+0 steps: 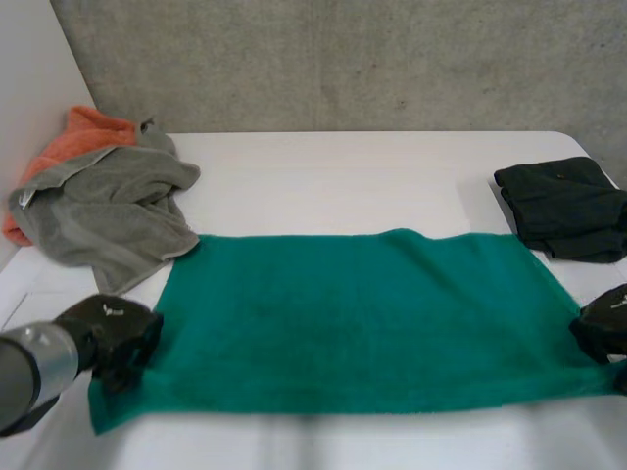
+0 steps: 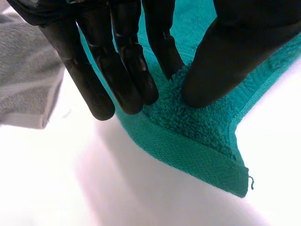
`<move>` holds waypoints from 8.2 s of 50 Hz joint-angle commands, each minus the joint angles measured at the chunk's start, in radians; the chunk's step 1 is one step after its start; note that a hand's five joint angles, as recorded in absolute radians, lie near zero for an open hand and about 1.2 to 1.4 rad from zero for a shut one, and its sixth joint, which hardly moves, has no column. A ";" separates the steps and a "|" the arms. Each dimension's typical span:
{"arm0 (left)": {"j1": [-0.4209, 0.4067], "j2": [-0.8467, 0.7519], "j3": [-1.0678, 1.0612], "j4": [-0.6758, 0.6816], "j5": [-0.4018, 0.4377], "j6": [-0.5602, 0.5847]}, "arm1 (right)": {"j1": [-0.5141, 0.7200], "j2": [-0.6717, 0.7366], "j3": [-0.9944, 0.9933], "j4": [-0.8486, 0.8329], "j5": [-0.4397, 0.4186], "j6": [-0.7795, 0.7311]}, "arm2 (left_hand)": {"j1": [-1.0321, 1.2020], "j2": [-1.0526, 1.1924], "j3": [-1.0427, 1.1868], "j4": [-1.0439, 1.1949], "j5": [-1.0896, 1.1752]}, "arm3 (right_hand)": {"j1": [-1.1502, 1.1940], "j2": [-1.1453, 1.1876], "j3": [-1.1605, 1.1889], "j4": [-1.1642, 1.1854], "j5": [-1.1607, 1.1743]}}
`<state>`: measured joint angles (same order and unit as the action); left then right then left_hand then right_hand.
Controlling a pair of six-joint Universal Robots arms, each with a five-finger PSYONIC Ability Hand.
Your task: Fold the laundry.
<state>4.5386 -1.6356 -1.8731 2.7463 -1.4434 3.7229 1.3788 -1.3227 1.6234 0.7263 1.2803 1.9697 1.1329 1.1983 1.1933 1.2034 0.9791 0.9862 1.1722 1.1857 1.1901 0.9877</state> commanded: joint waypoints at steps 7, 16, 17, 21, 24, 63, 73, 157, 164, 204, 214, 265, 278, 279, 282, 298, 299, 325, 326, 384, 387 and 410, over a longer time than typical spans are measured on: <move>-0.022 -0.142 0.135 0.191 -0.003 -0.014 | 0.043 0.137 -0.101 -0.248 -0.012 0.193 | 0.263 0.198 0.203 0.193 0.243 | 0.410 0.224 0.211 0.206 0.234; -0.062 -0.390 0.402 0.323 -0.089 -0.140 | 0.144 0.304 -0.298 -0.416 0.077 0.330 | 0.263 0.198 0.203 0.193 0.243 | 0.410 0.224 0.211 0.206 0.234; -0.073 -0.409 0.425 0.325 -0.103 -0.140 | 0.151 0.318 -0.312 -0.433 0.088 0.330 | 0.263 0.198 0.203 0.193 0.243 | 0.410 0.224 0.211 0.206 0.234; -0.115 -0.518 0.546 0.357 -0.170 -0.138 | 0.193 0.376 -0.375 -0.504 0.123 0.331 | 0.263 0.198 0.203 0.193 0.243 | 0.410 0.224 0.211 0.206 0.234; -0.121 -0.581 0.618 0.383 -0.202 -0.138 | 0.221 0.421 -0.416 -0.541 0.137 0.331 | 0.263 0.198 0.203 0.193 0.243 | 0.410 0.224 0.211 0.206 0.234; -0.164 -0.673 0.537 0.696 -0.071 0.106 | 0.249 0.490 -0.352 -0.843 -0.056 0.397 | -0.928 -0.994 -0.989 -0.999 -0.949 | -0.812 -0.998 -1.011 -1.016 -0.988; -0.162 -0.787 0.719 0.792 -0.075 0.107 | 0.255 0.592 -0.457 -1.062 -0.053 0.449 | -0.840 -0.906 -0.901 -0.911 -0.861 | -0.740 -0.926 -0.939 -0.944 -0.916; -0.158 -0.167 0.111 0.823 -0.075 -0.117 | -0.232 0.070 0.017 -0.854 -0.137 0.255 | -0.855 -0.920 -0.915 -0.925 -0.875 | 0.410 0.224 0.211 0.206 0.234; -0.150 -0.158 0.101 0.822 -0.075 -0.118 | 0.052 0.016 -0.057 -0.837 -0.128 0.302 | -0.861 -0.926 -0.921 -0.931 -0.881 | 0.410 0.224 0.211 0.206 0.234; -0.469 -0.323 0.333 0.808 -0.080 -0.227 | 0.533 0.068 0.101 -0.897 -0.104 0.856 | -0.849 -0.914 -0.909 -0.919 -0.870 | -0.812 -0.998 -1.011 -1.016 -0.988; -0.524 -0.543 0.457 0.779 -0.104 -0.219 | 0.379 0.106 0.224 -0.898 -0.087 0.695 | -0.837 -0.903 -0.898 -0.908 -0.858 | -0.468 -0.654 -0.667 -0.672 -0.644; -0.575 -0.501 0.525 0.635 -0.229 -0.420 | 0.579 0.200 -0.204 -0.720 0.011 1.155 | -0.823 -0.888 -0.883 -0.893 -0.843 | -0.812 -0.998 -1.011 -1.016 -0.988; -0.576 -0.649 0.585 0.435 -0.391 -0.305 | 0.631 0.385 -0.319 -0.653 0.053 1.071 | -0.802 -0.867 -0.862 -0.872 -0.823 | -0.812 -0.998 -1.011 -1.016 -0.988; -0.576 -0.649 0.581 0.437 -0.399 -0.289 | 0.637 0.393 -0.323 -0.653 0.051 1.069 | -0.799 -0.864 -0.859 -0.870 -0.820 | -0.812 -0.998 -1.011 -1.016 -0.988; -0.572 -0.645 0.568 0.437 -0.407 -0.227 | 0.664 0.422 -0.336 -0.651 0.054 1.042 | -0.805 -0.870 -0.865 -0.875 -0.826 | -0.812 -0.998 -1.011 -1.016 -0.988; -0.578 -0.540 0.555 0.481 -0.318 -0.210 | 0.689 0.367 -0.343 -0.657 0.119 0.899 | -0.869 -0.935 -0.930 -0.940 -0.890 | -0.812 -0.998 -1.011 -1.016 -0.988; -0.576 -0.521 0.554 0.484 -0.312 -0.212 | 0.688 0.325 -0.323 -0.662 0.117 0.902 | -0.870 -0.935 -0.930 -0.940 -0.890 | -0.812 -0.998 -1.011 -1.016 -0.988; -0.388 -0.214 0.459 0.437 0.363 -0.348 | 0.826 0.304 0.084 -1.137 0.074 0.808 | -0.852 -0.917 -0.912 -0.922 -0.873 | -0.812 -0.998 -1.011 -1.016 -0.988; -0.388 -0.214 0.457 0.437 0.363 -0.348 | 0.827 0.321 0.070 -1.142 0.074 0.792 | -0.852 -0.917 -0.912 -0.922 -0.873 | -0.812 -0.998 -1.011 -1.016 -0.988; -0.343 -0.161 0.453 0.441 0.330 -0.351 | 0.181 0.632 -0.847 -1.268 -0.183 0.781 | -0.849 -0.914 -0.909 -0.919 -0.870 | 0.410 0.224 0.211 0.206 0.234; -0.343 -0.161 0.453 0.440 0.330 -0.351 | 0.123 0.712 -0.927 -1.292 -0.208 0.821 | -0.849 -0.914 -0.909 -0.919 -0.870 | 0.410 0.224 0.211 0.206 0.234; -0.352 -0.167 0.442 0.440 0.310 -0.351 | -0.116 0.775 -0.553 -1.524 -0.480 0.819 | -0.846 -0.911 -0.906 -0.917 -0.867 | 0.410 0.224 0.211 0.206 0.234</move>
<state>4.1884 -1.8014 -1.4262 3.1873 -1.1316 3.3743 1.2818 -0.5009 0.9711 -0.7542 0.8358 2.7899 0.3010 0.2711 0.2798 0.2709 0.0816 0.9505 1.1748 1.1814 1.1886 0.9827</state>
